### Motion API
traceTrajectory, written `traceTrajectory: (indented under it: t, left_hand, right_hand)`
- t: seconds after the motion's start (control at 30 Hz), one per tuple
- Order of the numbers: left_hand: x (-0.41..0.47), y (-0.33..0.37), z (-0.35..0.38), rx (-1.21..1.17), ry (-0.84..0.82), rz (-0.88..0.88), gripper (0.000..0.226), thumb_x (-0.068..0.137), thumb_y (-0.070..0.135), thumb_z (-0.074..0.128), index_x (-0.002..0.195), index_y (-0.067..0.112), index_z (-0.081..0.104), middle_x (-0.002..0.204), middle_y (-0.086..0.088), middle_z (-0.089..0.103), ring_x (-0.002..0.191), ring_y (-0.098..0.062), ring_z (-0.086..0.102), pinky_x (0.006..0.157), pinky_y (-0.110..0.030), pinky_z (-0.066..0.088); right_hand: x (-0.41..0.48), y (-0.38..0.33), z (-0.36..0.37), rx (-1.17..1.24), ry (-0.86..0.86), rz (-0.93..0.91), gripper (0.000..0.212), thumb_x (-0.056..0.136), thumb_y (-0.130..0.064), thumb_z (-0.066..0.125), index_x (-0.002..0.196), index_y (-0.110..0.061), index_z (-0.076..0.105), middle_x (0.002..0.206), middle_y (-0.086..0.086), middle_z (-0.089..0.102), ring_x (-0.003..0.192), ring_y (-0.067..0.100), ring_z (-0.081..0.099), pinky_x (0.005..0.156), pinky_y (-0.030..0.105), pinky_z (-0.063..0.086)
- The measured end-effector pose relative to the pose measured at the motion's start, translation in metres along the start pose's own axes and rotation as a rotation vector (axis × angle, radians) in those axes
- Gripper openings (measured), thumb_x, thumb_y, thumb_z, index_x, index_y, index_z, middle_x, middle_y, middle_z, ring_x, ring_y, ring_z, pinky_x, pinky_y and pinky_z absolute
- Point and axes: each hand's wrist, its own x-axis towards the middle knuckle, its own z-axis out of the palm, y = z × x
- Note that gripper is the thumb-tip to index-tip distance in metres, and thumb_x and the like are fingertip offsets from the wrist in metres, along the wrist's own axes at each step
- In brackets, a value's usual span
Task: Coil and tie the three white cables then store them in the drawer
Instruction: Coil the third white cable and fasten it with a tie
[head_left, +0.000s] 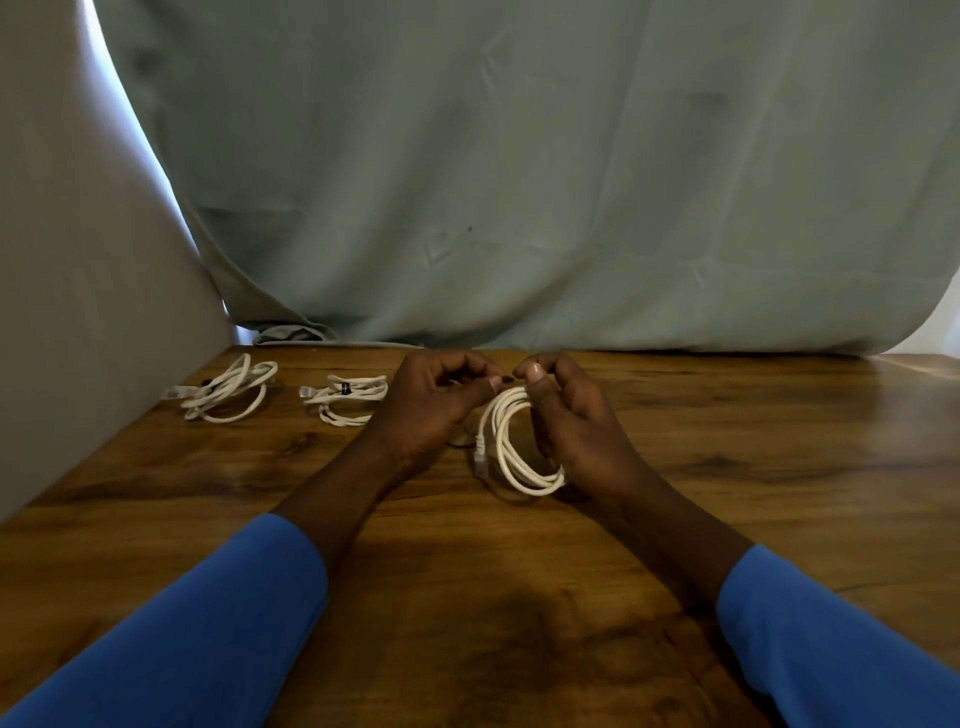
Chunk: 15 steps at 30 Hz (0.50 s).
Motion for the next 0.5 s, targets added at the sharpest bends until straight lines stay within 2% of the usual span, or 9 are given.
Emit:
traceTrajectory:
  t: [0.1, 0.17, 0.23, 0.3, 0.33, 0.4, 0.5]
  left_hand:
    - [-0.001, 0.005, -0.002, -0.044, 0.016, -0.035, 0.008, 0.091, 0.001, 0.073, 0.096, 0.005, 0.078, 0.081, 0.001, 0.075, 0.068, 0.003, 0.064, 0.061, -0.009, 0.046]
    - [-0.002, 0.006, -0.004, -0.056, 0.022, -0.031, 0.011, 0.089, 0.002, 0.075, 0.099, 0.004, 0.078, 0.09, -0.006, 0.078, 0.079, -0.005, 0.071, 0.069, -0.014, 0.052]
    - [-0.001, 0.003, -0.006, 0.002, 0.052, -0.006, 0.012, 0.087, 0.008, 0.08, 0.098, 0.011, 0.079, 0.095, -0.005, 0.079, 0.089, -0.015, 0.074, 0.078, -0.024, 0.057]
    - [0.002, -0.006, -0.009, 0.207, 0.071, 0.049, 0.011, 0.086, 0.018, 0.083, 0.093, 0.025, 0.08, 0.092, 0.004, 0.078, 0.081, -0.01, 0.073, 0.074, -0.033, 0.058]
    - [0.003, -0.009, -0.011, 0.338, 0.04, 0.078, 0.01, 0.086, 0.022, 0.082, 0.092, 0.03, 0.08, 0.09, 0.01, 0.077, 0.078, -0.006, 0.071, 0.073, -0.036, 0.058]
    - [0.004, -0.011, -0.015, 0.499, -0.092, 0.094, 0.012, 0.087, 0.028, 0.079, 0.096, 0.036, 0.08, 0.093, 0.018, 0.077, 0.084, -0.004, 0.071, 0.077, -0.041, 0.059]
    - [0.004, -0.007, -0.015, 0.332, -0.246, 0.002, 0.019, 0.085, 0.014, 0.081, 0.101, 0.026, 0.081, 0.095, 0.006, 0.079, 0.09, -0.017, 0.075, 0.083, -0.047, 0.061]
  right_hand:
    - [0.001, 0.001, -0.002, -0.114, -0.008, -0.032, 0.027, 0.109, -0.034, 0.049, 0.112, -0.009, 0.061, 0.066, -0.016, 0.063, 0.058, -0.002, 0.057, 0.058, 0.016, 0.043]
    - [0.0, 0.002, -0.003, -0.17, -0.014, -0.044, 0.026, 0.108, -0.038, 0.049, 0.108, -0.015, 0.062, 0.067, -0.017, 0.062, 0.061, -0.002, 0.056, 0.062, 0.023, 0.042]
    - [-0.001, 0.003, -0.003, -0.163, -0.02, -0.032, 0.026, 0.108, -0.04, 0.049, 0.107, -0.017, 0.062, 0.064, -0.018, 0.06, 0.056, -0.002, 0.054, 0.059, 0.023, 0.039]
    - [-0.002, 0.001, -0.002, -0.138, -0.025, -0.024, 0.027, 0.108, -0.04, 0.049, 0.108, -0.016, 0.061, 0.062, -0.018, 0.059, 0.054, -0.002, 0.053, 0.057, 0.019, 0.038]
    - [-0.002, 0.001, -0.002, -0.13, -0.027, -0.023, 0.027, 0.108, -0.039, 0.049, 0.108, -0.015, 0.06, 0.062, -0.017, 0.058, 0.054, -0.002, 0.052, 0.056, 0.018, 0.038]
    - [-0.002, -0.001, -0.001, -0.125, -0.033, -0.031, 0.027, 0.109, -0.038, 0.047, 0.107, -0.014, 0.059, 0.065, -0.013, 0.057, 0.054, -0.001, 0.051, 0.054, 0.017, 0.039]
    - [-0.002, -0.003, -0.002, -0.114, -0.033, -0.046, 0.03, 0.109, -0.037, 0.044, 0.103, -0.01, 0.057, 0.069, -0.008, 0.055, 0.054, 0.0, 0.049, 0.052, 0.015, 0.038]
